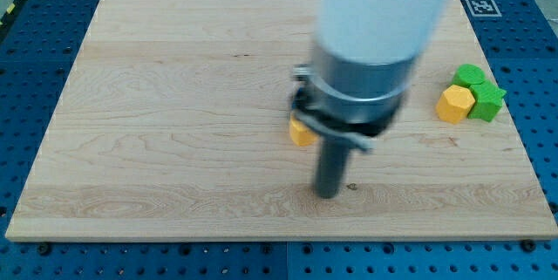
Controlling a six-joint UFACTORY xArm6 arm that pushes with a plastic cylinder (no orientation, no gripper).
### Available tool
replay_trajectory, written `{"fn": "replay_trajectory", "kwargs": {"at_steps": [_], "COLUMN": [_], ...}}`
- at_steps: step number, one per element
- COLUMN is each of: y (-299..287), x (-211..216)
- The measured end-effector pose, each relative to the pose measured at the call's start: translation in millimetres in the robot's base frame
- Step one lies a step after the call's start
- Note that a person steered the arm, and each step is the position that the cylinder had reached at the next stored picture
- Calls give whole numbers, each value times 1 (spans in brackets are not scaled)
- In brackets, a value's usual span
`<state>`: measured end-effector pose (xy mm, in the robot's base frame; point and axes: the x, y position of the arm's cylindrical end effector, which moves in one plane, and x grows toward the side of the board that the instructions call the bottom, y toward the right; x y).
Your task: Move yellow heart closer to the green circle
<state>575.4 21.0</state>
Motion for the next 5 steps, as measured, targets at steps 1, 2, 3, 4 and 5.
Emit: {"fn": "replay_trajectory", "kwargs": {"at_steps": [1,2,3,4,5], "y": [-57,-12,-10,-38,16], "x": [-26,-57,-61,-67,-78]}}
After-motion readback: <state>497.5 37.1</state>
